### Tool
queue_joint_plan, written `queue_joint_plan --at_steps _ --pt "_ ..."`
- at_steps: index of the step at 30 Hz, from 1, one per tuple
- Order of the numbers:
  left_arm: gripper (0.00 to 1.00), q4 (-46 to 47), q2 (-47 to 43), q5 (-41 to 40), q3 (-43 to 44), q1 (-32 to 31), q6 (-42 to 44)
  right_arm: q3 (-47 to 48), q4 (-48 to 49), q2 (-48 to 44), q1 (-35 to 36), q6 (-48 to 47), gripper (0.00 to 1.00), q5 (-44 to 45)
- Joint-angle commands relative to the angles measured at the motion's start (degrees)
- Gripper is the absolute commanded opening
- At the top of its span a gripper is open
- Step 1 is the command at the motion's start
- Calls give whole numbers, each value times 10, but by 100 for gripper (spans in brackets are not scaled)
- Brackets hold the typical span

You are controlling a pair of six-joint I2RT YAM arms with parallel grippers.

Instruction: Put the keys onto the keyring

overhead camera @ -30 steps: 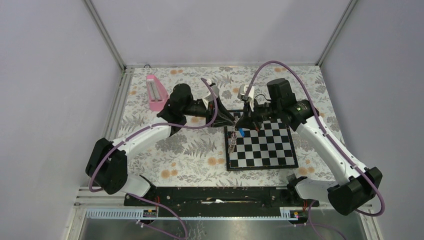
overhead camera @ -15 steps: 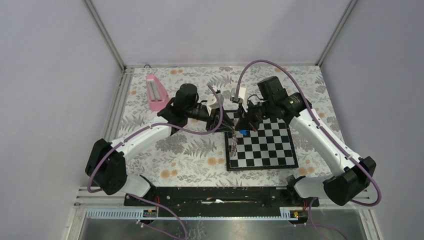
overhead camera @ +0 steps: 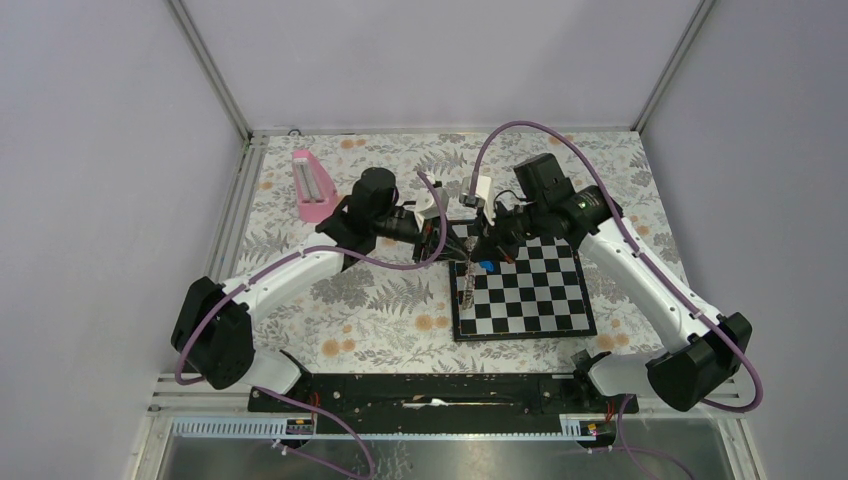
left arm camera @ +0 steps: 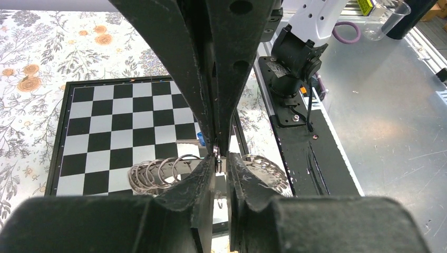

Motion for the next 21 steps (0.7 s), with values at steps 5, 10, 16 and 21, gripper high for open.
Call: queue_joint_plan --at_steps 5,10,16,21 --pt "2 48 9 -1 18 -2 -24 -5 20 -12 6 3 0 -11" --pt "0 88 5 -1 7 1 -69 -15 34 -25 6 8 10 -1" --pt "0 157 -8 0 -19 7 -151 -44 70 -70 -15 18 27 -10" --pt "0 234 -14 7 -45 7 -226 -68 84 -94 -33 16 36 -34"
